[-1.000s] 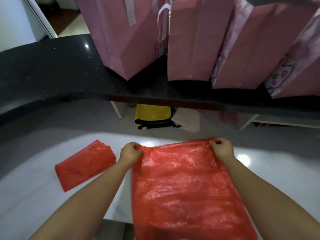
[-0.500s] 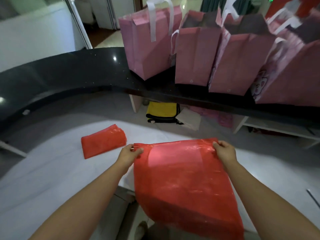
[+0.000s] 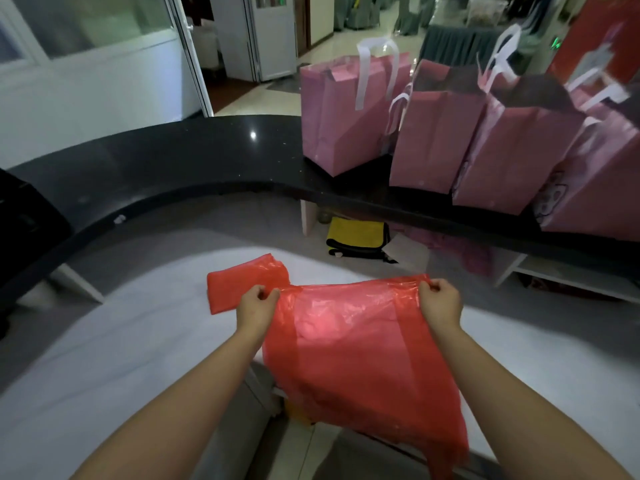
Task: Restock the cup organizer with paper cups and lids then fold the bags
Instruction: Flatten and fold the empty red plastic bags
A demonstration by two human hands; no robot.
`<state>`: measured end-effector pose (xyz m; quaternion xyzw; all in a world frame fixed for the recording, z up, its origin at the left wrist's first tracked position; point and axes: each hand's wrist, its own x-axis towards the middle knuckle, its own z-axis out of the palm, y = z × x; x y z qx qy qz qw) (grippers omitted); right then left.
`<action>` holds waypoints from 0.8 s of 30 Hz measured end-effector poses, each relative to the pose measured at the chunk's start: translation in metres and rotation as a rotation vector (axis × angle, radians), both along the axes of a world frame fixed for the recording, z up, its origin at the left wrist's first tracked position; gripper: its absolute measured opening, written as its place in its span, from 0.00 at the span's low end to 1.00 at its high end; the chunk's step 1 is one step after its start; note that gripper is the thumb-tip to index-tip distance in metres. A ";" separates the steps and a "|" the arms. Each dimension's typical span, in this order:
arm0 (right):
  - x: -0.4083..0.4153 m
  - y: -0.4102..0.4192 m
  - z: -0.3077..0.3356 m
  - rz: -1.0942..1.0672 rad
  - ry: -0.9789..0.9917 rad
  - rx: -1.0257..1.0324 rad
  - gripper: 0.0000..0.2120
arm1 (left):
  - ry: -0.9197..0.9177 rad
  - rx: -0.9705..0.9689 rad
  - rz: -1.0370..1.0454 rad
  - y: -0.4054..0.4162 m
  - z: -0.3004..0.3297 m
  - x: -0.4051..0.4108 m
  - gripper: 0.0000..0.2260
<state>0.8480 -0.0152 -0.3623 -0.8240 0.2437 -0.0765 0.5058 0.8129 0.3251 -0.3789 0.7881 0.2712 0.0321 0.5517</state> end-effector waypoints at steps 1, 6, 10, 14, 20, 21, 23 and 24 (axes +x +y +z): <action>0.001 0.007 0.003 0.005 -0.003 -0.002 0.08 | -0.015 0.017 -0.006 0.007 0.003 -0.001 0.08; -0.002 0.031 0.003 0.023 -0.026 0.026 0.06 | -0.050 0.008 0.009 0.034 0.009 -0.011 0.08; -0.011 0.044 0.009 0.072 -0.041 -0.175 0.16 | -0.071 -0.057 -0.035 0.041 0.019 -0.017 0.06; -0.015 0.085 0.015 0.490 -0.275 -0.736 0.29 | -0.125 0.069 -0.170 0.040 0.028 -0.015 0.03; 0.006 0.140 0.044 0.991 0.171 -0.866 0.18 | -0.173 0.094 -0.332 0.040 0.047 -0.012 0.03; 0.009 0.142 0.047 1.010 0.215 -0.863 0.16 | -0.179 0.088 -0.337 0.041 0.051 -0.011 0.03; 0.014 0.140 0.047 1.043 0.279 -0.840 0.09 | -0.205 0.082 -0.337 0.046 0.060 -0.011 0.02; 0.015 0.138 0.046 1.038 0.292 -0.817 0.06 | -0.210 0.084 -0.335 0.050 0.061 -0.010 0.02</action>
